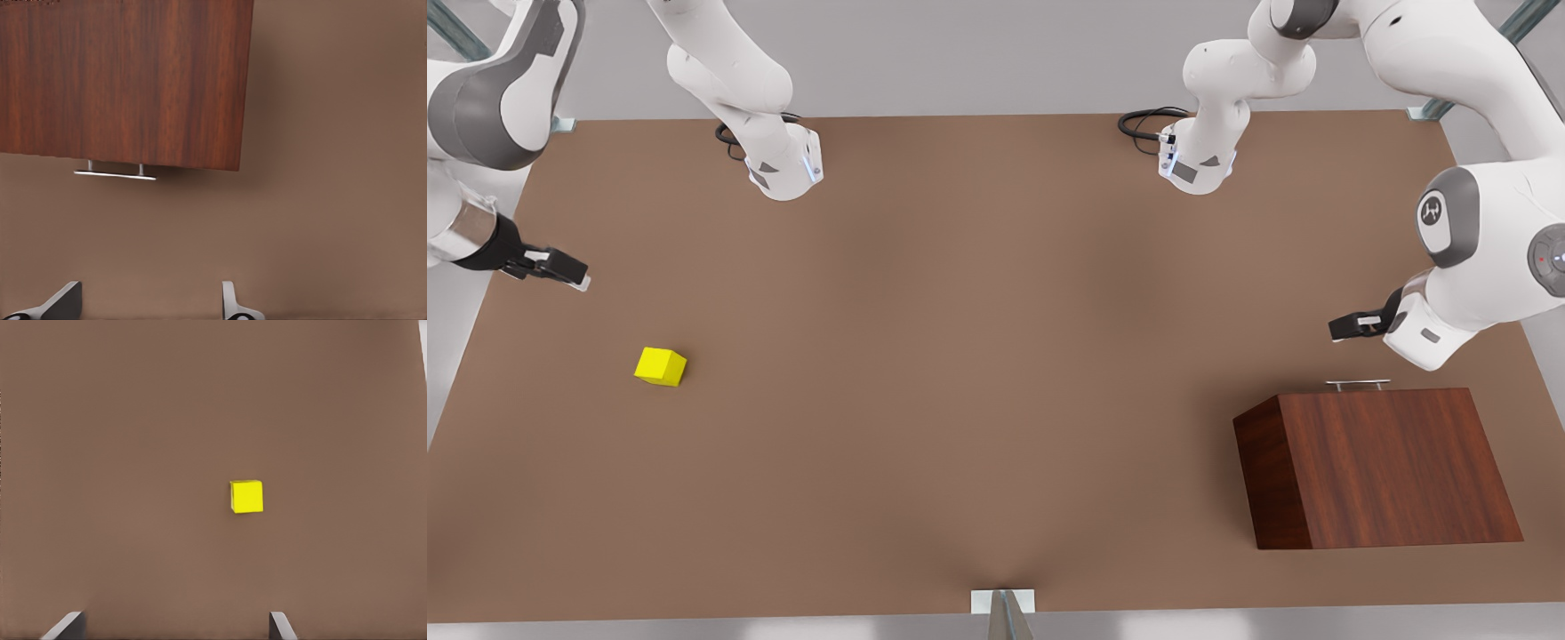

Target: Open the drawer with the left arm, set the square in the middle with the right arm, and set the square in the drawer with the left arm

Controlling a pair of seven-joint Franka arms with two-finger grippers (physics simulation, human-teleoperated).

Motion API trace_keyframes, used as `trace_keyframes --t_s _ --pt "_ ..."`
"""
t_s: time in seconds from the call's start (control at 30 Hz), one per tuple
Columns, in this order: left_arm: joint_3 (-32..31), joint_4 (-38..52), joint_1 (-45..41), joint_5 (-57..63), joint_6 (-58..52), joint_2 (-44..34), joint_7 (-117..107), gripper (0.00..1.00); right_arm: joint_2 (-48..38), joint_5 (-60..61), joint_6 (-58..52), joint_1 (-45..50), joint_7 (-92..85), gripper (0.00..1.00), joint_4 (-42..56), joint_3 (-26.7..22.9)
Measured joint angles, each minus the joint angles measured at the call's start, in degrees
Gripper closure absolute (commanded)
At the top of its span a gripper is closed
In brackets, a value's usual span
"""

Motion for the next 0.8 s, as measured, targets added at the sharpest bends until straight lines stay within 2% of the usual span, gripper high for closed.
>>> trace_keyframes --t_s 0.1,0.13,0.2,0.27,0.4,0.57,0.8 --pt "0.0 -0.1 0.0 0.1 0.2 -0.2 1.1 0.0 -0.4 0.7 0.9 -0.2 -0.3 0.0 -0.4 0.1" --pt "0.1 -1.0 0.1 0.1 0.4 -0.8 1.0 0.0 -0.6 0.7 1.2 1.5 -0.4 0.0 -0.4 -1.3" --pt "0.6 -6.7 0.4 0.1 3.0 -4.4 -0.6 0.0 0.7 0.6 2.2 5.8 -0.6 0.0 -0.4 -4.7" --pt "1.6 -11.9 0.5 -0.1 6.7 -7.6 -3.3 0.0 2.3 0.5 3.5 8.5 -0.7 0.0 -1.8 -5.7" --pt "2.5 -19.6 1.0 -0.4 16.0 -9.1 -11.8 0.0 3.8 0.4 8.3 13.1 -1.0 0.0 -7.0 -8.1" --pt "2.6 -27.5 0.4 -0.6 28.6 -9.2 -24.0 0.0 4.8 0.8 18.3 14.5 -1.3 0.0 -18.9 -17.1" --pt "3.4 -33.3 0.2 -1.6 41.1 -8.8 -42.1 0.0 9.5 4.1 30.4 16.0 -3.2 0.0 -24.8 -25.5"
